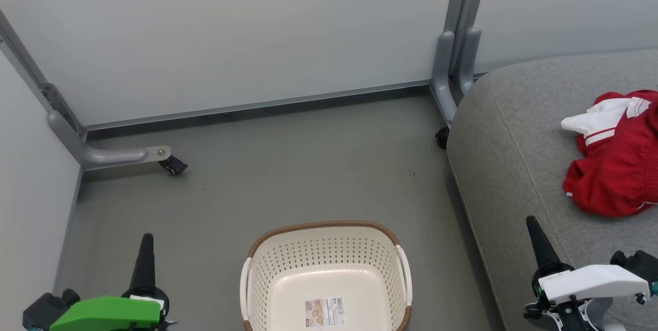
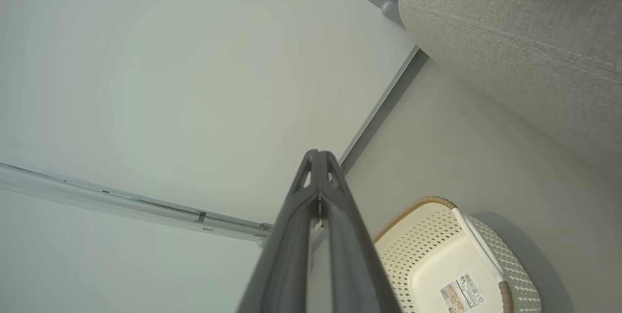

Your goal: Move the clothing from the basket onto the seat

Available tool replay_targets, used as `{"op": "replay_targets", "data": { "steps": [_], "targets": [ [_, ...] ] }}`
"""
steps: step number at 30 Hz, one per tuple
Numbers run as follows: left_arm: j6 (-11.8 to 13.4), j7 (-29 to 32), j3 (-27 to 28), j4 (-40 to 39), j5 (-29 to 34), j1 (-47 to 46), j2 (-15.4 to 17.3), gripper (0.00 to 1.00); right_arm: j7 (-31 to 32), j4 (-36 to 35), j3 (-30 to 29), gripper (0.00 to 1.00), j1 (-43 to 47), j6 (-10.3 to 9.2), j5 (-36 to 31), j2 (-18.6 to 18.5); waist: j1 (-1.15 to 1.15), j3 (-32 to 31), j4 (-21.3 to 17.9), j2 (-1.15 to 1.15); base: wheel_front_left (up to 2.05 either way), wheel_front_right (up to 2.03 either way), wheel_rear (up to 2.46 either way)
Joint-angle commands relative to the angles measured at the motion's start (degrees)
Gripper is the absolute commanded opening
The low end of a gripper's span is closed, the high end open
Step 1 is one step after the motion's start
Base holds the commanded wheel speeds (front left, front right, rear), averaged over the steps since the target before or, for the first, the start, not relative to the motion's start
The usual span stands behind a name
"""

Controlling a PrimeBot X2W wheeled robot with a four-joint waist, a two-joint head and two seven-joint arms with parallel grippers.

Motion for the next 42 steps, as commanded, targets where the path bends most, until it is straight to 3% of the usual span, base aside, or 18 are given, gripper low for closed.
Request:
{"op": "replay_targets", "data": {
  "steps": [1, 42],
  "targets": [
    [-0.4, 0.4, 0.4, -0.2, -1.6, -1.8, 0.4, 0.00, 0.3, -0.2, -0.3, 0.00, -1.4, -0.03, 1.6, -0.3, 0.00, 0.1, 0.0, 0.00, 0.00, 0.00, 0.00],
    [-1.0, 5.7, 2.7, 1.8, -20.4, -6.9, 0.3, 0.00, 5.5, 0.8, -3.1, 0.00, -4.6, -0.04, 21.5, -0.3, 0.00, 2.0, 0.6, 0.00, 0.00, 0.00, 0.00]
  ]
}}
